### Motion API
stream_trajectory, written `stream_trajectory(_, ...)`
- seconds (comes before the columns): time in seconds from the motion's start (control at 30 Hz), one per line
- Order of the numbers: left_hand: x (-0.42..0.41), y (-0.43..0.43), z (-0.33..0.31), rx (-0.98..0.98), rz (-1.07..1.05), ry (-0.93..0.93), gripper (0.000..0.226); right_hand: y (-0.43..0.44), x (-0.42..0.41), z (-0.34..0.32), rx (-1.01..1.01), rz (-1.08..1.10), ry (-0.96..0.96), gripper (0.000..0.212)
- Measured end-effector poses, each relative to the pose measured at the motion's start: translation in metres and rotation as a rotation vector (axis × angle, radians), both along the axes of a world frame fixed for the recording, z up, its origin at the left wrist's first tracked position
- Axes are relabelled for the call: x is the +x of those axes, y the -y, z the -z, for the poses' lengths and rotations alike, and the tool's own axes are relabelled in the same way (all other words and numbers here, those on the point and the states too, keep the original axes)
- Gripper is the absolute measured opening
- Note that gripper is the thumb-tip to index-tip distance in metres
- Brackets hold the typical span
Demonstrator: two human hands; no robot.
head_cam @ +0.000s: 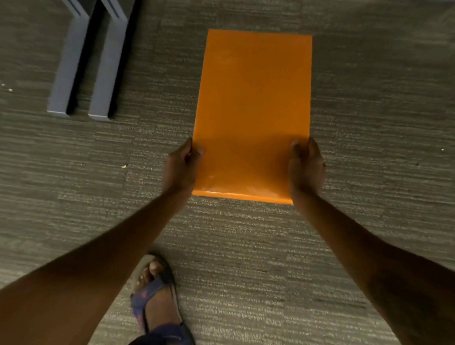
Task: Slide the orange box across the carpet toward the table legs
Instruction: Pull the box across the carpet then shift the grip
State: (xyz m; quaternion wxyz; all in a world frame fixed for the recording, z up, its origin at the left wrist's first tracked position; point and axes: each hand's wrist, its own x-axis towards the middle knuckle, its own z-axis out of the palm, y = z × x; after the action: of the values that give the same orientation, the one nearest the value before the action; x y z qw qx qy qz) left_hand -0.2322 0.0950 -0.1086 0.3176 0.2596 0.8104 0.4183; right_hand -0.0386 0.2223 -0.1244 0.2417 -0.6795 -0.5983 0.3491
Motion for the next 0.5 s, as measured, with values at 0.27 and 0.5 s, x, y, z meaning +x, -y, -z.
stream_trajectory(0.27, -0.057, -0.01, 0.014, -0.026, -0.031, -0.003, 0.021, -0.01, -0.06, 0.007, -0.001, 0.009, -0.002, 0.033)
stream_trajectory(0.5, -0.066, -0.012, 0.023, -0.056, -0.028, -0.055, 0.026, -0.011, -0.07, 0.016, -0.002, -0.02, 0.026, 0.035)
